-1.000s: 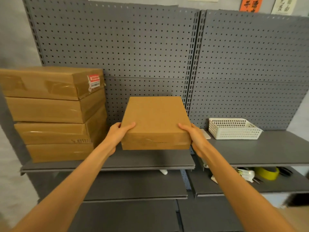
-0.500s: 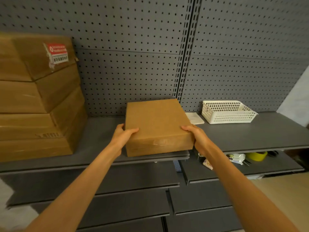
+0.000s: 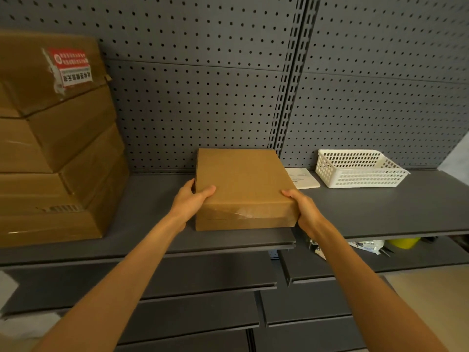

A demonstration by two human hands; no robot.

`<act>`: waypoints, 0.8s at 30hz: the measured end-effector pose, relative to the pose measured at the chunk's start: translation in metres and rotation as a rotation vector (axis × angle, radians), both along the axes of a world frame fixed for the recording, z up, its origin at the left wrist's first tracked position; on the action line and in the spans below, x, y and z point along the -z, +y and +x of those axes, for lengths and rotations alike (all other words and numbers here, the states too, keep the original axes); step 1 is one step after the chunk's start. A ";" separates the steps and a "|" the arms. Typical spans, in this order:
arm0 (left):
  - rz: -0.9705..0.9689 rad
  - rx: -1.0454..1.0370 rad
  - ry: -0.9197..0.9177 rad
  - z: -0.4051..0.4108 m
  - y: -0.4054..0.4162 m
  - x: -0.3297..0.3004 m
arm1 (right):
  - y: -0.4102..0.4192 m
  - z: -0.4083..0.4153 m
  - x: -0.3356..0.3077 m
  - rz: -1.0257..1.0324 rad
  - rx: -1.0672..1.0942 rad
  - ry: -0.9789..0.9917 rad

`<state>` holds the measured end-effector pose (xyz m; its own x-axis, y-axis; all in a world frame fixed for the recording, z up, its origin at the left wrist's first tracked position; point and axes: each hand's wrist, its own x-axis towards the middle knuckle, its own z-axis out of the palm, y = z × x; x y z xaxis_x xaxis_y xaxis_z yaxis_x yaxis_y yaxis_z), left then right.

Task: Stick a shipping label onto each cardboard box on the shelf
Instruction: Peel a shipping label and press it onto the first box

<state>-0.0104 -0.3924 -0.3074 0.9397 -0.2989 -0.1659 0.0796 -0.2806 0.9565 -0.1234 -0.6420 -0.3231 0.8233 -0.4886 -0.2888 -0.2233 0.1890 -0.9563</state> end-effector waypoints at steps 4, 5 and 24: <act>0.024 -0.010 -0.015 0.002 -0.002 0.002 | -0.006 -0.001 -0.001 -0.023 -0.062 -0.005; 0.036 -0.009 -0.024 0.001 -0.002 0.001 | -0.006 -0.001 -0.002 -0.031 -0.071 -0.003; 0.548 0.197 -0.736 0.008 -0.037 -0.026 | -0.024 0.002 -0.024 -0.301 -0.013 0.066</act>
<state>-0.0021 -0.4295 -0.2811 0.8050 -0.5199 0.2859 -0.5900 -0.6507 0.4780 -0.1211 -0.6657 -0.2986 0.8142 -0.5499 -0.1860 -0.2876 -0.1038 -0.9521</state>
